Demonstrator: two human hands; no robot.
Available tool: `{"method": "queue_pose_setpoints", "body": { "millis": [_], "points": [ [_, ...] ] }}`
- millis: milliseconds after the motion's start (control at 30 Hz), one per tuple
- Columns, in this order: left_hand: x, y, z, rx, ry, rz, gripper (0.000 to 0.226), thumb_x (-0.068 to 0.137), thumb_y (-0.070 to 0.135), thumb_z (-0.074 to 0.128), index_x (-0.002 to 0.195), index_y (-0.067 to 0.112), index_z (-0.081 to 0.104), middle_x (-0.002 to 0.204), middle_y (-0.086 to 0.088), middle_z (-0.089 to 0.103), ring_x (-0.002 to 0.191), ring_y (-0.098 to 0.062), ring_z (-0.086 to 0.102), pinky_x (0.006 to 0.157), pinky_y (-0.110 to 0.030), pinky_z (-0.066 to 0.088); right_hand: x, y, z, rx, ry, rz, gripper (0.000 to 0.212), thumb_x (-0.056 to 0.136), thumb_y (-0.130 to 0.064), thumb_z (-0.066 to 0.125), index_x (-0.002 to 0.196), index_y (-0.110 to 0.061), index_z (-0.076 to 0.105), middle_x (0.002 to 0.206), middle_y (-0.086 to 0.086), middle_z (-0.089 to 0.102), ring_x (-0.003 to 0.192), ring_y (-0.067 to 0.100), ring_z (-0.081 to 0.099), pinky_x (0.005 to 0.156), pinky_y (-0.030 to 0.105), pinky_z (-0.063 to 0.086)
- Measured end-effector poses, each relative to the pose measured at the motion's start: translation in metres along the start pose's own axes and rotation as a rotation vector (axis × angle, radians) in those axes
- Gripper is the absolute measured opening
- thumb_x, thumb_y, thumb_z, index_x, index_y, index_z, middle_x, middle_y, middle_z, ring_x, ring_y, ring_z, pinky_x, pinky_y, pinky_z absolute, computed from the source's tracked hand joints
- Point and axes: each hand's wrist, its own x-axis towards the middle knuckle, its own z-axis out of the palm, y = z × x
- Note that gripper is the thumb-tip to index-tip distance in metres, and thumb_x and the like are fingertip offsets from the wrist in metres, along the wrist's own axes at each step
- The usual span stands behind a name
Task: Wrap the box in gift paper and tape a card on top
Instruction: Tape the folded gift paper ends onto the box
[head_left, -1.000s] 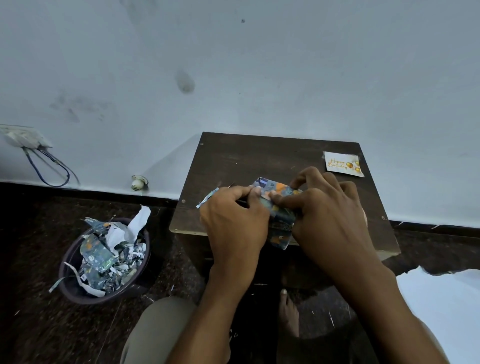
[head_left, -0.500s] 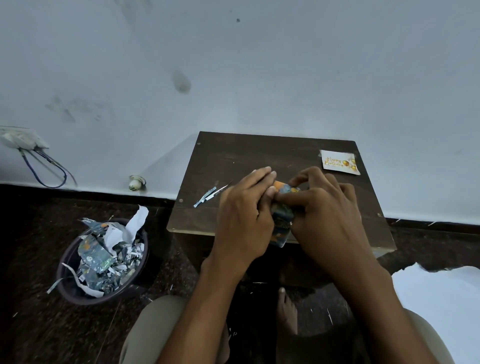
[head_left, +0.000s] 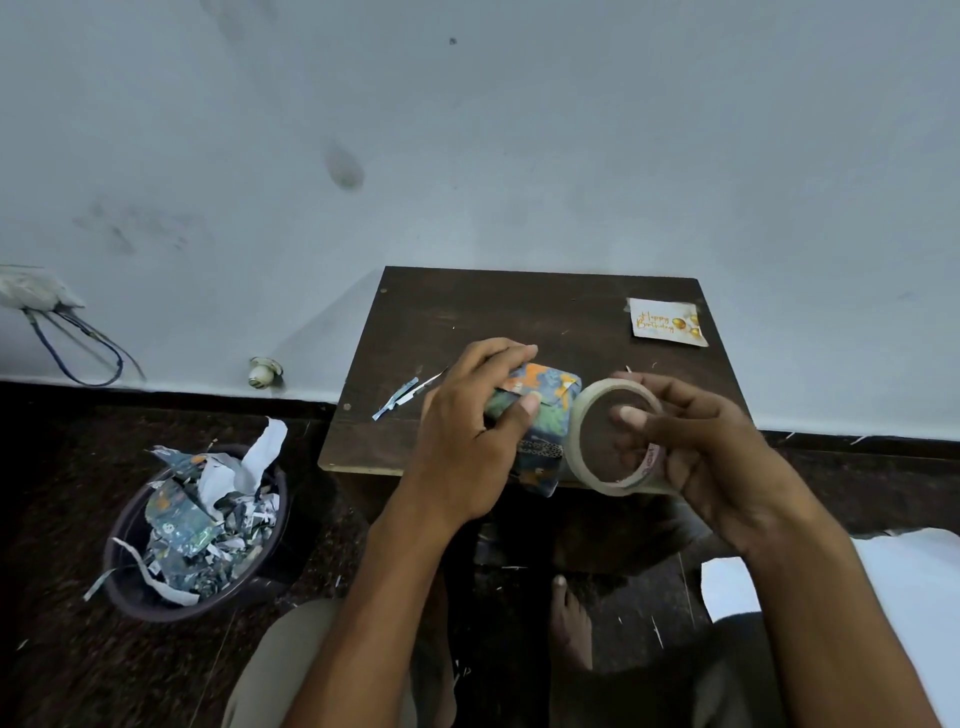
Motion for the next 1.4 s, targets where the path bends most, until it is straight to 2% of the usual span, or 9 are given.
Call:
{"method": "queue_pose_setpoints", "body": {
  "millis": [133,333,533,767,833,933,1200,1267,1400],
  "points": [
    [0.000,0.003,0.001,0.107,0.028,0.070,0.042,0.093,0.026,0.055,0.132,0.037,0.066,0.146,0.018,0.052,0.142,-0.001,0.039,0.119,-0.047,0.026,0.001,0.008,-0.009,0.210,-0.075,0.119,0.061,0.041,-0.024,0.099,0.096,-0.004,0.078,0.074,0.007,0.059,0.059,0.018,0.054,0.060,0.030,0.051],
    [-0.002,0.004,0.003,0.298,0.007,0.232,0.039,0.097,0.017,0.053,0.132,0.026,0.068,0.145,0.017,0.056,0.145,0.006,0.032,0.121,-0.043,0.020,-0.006,-0.003,0.001,0.195,0.051,-0.095,0.025,0.081,-0.027,0.065,0.068,-0.006,0.073,0.053,0.000,0.037,0.051,0.016,0.025,0.060,0.034,0.024],
    [-0.005,0.013,0.001,0.431,-0.043,0.196,0.050,0.095,0.039,0.043,0.142,0.029,0.059,0.153,0.021,0.046,0.148,0.007,0.023,0.124,-0.042,0.014,-0.009,-0.010,-0.004,-0.193,0.078,-0.330,0.048,0.080,-0.025,0.079,0.042,-0.016,0.051,0.047,0.002,0.034,0.048,0.020,0.028,0.052,0.029,0.027],
    [-0.006,0.017,0.009,0.485,0.014,0.189,0.062,0.089,0.054,0.044,0.142,0.024,0.059,0.151,0.017,0.049,0.147,-0.002,0.032,0.121,-0.051,0.021,-0.006,0.001,-0.022,-0.309,0.026,-0.197,0.053,0.070,-0.039,0.086,0.066,0.011,0.068,0.057,0.020,0.062,0.055,0.025,0.055,0.056,0.025,0.044],
    [-0.007,0.017,0.010,0.492,0.016,0.192,0.065,0.087,0.057,0.048,0.141,0.023,0.059,0.151,0.016,0.050,0.147,-0.003,0.034,0.121,-0.052,0.021,-0.001,0.006,-0.022,-0.264,0.005,-0.132,0.059,0.061,-0.045,0.085,0.072,0.012,0.072,0.070,0.027,0.070,0.064,0.030,0.064,0.065,0.029,0.051],
    [-0.009,0.017,0.011,0.536,0.008,0.201,0.072,0.080,0.057,0.056,0.143,0.023,0.057,0.152,0.015,0.048,0.148,-0.005,0.032,0.122,-0.053,0.017,0.003,0.007,-0.022,-0.252,-0.077,-0.059,0.047,0.076,-0.036,0.077,0.082,0.011,0.075,0.088,0.035,0.072,0.079,0.037,0.065,0.081,0.038,0.052],
    [-0.011,0.017,0.017,0.541,0.021,0.162,0.080,0.061,0.041,0.074,0.138,0.031,0.054,0.145,0.017,0.047,0.147,-0.006,0.030,0.118,-0.058,0.013,0.016,0.004,-0.031,-0.207,0.067,-0.096,0.025,0.089,-0.020,0.066,0.093,0.002,0.076,0.098,0.024,0.075,0.087,0.032,0.070,0.076,0.034,0.057],
    [-0.011,0.016,0.017,0.506,0.038,0.157,0.076,0.060,0.035,0.075,0.134,0.031,0.055,0.142,0.018,0.048,0.146,-0.006,0.031,0.116,-0.058,0.017,0.028,0.007,-0.037,-0.443,0.260,-0.169,0.009,0.092,-0.012,0.070,0.091,-0.011,0.078,0.093,0.011,0.077,0.088,0.024,0.071,0.078,0.032,0.056],
    [-0.005,0.012,0.015,0.321,0.064,0.159,0.068,0.059,0.018,0.067,0.127,0.024,0.062,0.138,0.010,0.050,0.141,-0.012,0.037,0.111,-0.054,0.034,0.052,0.023,-0.041,-1.025,0.484,-0.246,0.015,0.082,-0.012,0.080,0.090,-0.024,0.076,0.092,-0.001,0.071,0.079,0.010,0.064,0.075,0.027,0.048]
  ]
}}
